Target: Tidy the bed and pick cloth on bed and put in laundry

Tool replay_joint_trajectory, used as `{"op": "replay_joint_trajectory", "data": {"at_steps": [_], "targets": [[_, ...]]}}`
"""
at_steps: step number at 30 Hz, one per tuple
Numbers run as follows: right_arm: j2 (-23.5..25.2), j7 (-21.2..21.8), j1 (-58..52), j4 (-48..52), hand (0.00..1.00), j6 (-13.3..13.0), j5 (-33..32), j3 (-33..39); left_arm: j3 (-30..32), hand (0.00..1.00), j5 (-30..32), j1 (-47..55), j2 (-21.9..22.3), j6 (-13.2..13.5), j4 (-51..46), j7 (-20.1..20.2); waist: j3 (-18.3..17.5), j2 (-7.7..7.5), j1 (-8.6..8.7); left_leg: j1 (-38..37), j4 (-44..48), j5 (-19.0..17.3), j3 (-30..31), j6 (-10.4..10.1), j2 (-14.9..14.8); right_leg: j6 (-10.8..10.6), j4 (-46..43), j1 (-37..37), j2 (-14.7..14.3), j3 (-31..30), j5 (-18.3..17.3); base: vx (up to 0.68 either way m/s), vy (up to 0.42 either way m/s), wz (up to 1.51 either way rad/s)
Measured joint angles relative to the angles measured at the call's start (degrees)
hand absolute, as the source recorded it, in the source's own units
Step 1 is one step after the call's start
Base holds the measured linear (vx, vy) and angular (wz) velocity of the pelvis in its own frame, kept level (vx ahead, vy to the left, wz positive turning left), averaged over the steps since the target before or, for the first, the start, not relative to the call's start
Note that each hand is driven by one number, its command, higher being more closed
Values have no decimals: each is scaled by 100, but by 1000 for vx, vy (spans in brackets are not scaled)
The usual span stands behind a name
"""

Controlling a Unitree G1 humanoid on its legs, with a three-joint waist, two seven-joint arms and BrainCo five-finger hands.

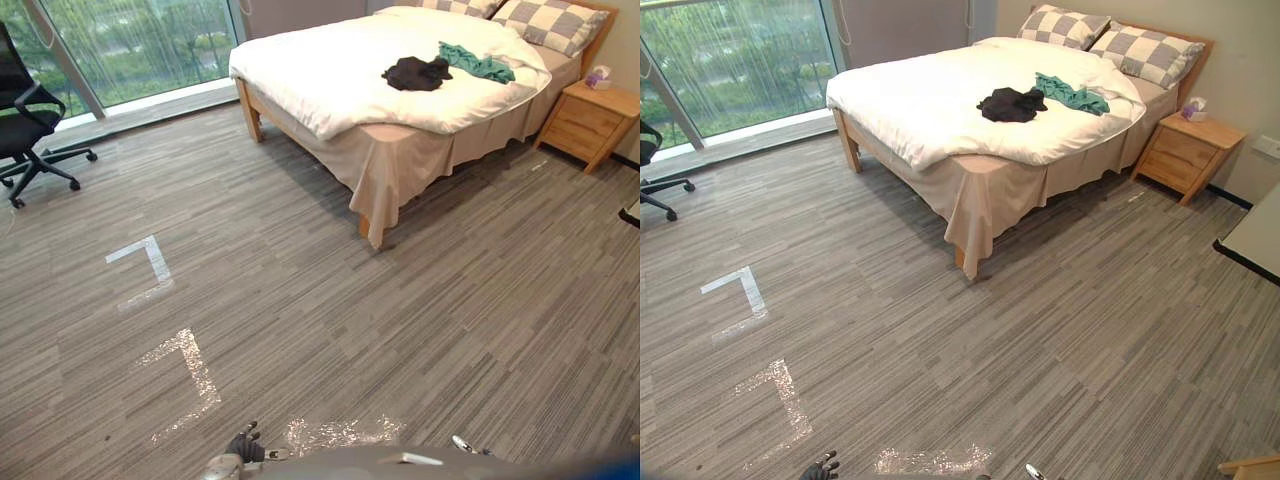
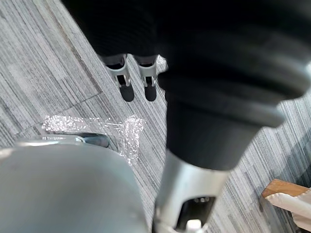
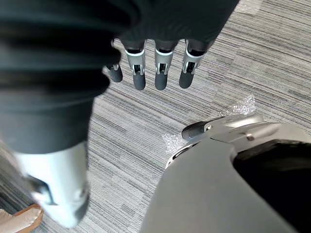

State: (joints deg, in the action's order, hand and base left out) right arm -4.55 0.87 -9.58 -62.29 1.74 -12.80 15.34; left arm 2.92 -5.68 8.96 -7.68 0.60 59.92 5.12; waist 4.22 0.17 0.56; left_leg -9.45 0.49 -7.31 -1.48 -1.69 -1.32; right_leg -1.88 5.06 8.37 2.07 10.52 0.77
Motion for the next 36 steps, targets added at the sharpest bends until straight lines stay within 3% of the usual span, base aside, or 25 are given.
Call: {"op": "replay_joint_trajectory", "data": {"at_steps": [7,22,31,36], "targets": [[36,4,272,-6,0,-33,-1,129,1,0,0,-43,-17,16,1,119,90,-4,1,-80,-65,1,-72,0,1,-199,30,45,8,139,7,7,3,-2],[238,3,546,-4,0,-99,16,155,2,0,10,-101,-40,37,-1,173,255,-60,-11,-276,-255,57,-123,1,14,-203,34,127,14,148,7,-25,-9,-1],[241,-11,565,-5,0,-93,14,143,-68,0,91,-63,-74,610,5,72,342,-140,-16,-418,-358,57,-217,2,28,-202,38,177,20,142,8,-19,-8,-4],[245,-121,565,1,0,-94,10,152,-278,0,353,-99,-141,763,2,-69,352,-166,-14,-342,-385,47,-281,3,41,-151,11,51,32,144,-41,-27,-20,-7]]}}
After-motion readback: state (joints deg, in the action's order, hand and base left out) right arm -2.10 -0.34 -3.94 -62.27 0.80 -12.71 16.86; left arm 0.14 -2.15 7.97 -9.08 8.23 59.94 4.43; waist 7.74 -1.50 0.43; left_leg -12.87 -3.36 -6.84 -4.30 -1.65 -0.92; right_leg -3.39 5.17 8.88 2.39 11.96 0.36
